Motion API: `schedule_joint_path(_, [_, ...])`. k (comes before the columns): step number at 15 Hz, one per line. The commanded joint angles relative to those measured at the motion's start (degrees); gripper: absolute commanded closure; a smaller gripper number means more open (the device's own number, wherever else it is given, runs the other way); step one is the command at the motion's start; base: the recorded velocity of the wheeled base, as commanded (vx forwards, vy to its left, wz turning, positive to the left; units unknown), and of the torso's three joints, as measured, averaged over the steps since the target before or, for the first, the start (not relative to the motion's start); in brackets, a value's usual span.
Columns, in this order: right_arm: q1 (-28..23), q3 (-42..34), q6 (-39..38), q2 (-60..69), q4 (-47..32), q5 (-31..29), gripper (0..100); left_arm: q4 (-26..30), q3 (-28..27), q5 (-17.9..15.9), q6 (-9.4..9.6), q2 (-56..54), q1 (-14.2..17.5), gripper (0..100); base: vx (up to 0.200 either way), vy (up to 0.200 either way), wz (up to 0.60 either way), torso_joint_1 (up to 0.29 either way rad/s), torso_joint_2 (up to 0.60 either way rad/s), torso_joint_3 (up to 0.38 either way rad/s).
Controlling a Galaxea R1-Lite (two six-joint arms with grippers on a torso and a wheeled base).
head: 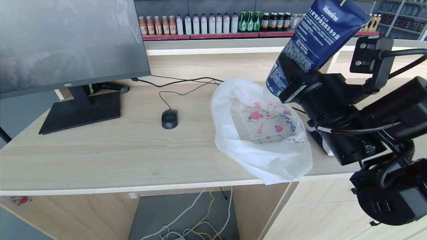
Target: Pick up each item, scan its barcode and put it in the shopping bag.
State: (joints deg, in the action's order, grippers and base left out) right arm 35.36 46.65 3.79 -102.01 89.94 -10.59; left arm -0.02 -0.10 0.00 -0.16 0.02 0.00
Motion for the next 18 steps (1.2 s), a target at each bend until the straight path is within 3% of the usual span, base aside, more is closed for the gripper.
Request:
schedule_joint_path(1, [0.1,0.4,1.0,0.2,-0.6,2.5,100,0.0,0.0,0.0,-0.02,0.0,0.0,0,0.0,0.0,0.0,0.0,0.0,0.0])
schedule_joint_path(8, [-0.1,7.8,0.6,-1.3,-19.2,-0.5,100,0.0,0.0,0.0,-0.02,0.0,0.0,0,0.0,0.0,0.0,0.0,0.0,0.0])
schedule_joint_path(18, [-3.5,12.4,-3.1,-12.0,-19.6,-0.1,100,0.0,0.0,0.0,-0.02,0.0,0.0,0,0.0,0.0,0.0,0.0,0.0,0.0])
